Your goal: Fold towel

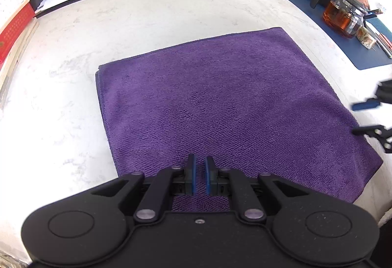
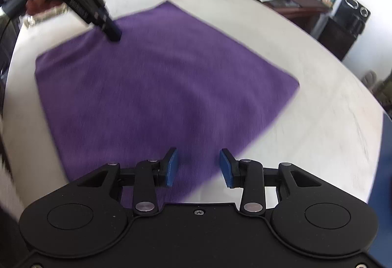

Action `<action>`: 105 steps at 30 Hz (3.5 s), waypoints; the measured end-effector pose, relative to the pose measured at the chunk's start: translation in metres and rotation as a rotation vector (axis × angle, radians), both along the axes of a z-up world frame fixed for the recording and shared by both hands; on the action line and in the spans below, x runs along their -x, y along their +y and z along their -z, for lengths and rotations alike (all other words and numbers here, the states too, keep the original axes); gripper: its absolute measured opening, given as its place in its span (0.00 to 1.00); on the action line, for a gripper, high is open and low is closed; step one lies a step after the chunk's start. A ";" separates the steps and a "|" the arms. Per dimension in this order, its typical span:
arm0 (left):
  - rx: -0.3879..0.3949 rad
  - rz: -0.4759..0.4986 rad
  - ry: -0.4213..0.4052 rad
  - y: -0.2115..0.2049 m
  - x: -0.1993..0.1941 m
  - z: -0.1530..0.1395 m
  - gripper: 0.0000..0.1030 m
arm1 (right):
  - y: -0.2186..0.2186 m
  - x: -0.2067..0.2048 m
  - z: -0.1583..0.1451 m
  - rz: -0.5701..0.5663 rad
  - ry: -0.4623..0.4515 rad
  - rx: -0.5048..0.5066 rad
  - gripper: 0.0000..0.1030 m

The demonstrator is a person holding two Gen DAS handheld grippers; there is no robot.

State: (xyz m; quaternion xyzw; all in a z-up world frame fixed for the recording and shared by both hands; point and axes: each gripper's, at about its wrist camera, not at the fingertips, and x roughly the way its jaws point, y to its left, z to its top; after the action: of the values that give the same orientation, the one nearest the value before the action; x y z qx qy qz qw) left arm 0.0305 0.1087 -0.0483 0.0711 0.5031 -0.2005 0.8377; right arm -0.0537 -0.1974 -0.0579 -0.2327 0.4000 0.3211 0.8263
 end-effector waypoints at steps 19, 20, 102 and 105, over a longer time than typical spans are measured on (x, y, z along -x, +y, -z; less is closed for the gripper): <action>0.066 0.093 0.018 -0.051 0.105 0.006 0.14 | 0.041 0.049 -0.004 -0.037 0.001 -0.081 0.35; 0.079 0.083 0.025 -0.050 0.108 0.007 0.15 | 0.038 0.050 -0.003 -0.036 0.016 -0.082 0.35; 0.120 -0.427 0.129 0.025 0.120 -0.001 0.15 | -0.019 0.016 -0.010 0.423 0.413 -0.255 0.67; 0.140 -0.427 0.129 0.026 0.120 0.000 0.13 | -0.020 0.016 -0.010 0.431 0.411 -0.252 0.67</action>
State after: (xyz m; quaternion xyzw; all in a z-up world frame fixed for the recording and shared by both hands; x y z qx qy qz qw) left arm -0.0897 0.1348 -0.0487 -0.1082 0.5439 -0.0571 0.8302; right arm -0.0698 -0.2170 -0.0480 0.0310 0.5556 0.2262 0.7995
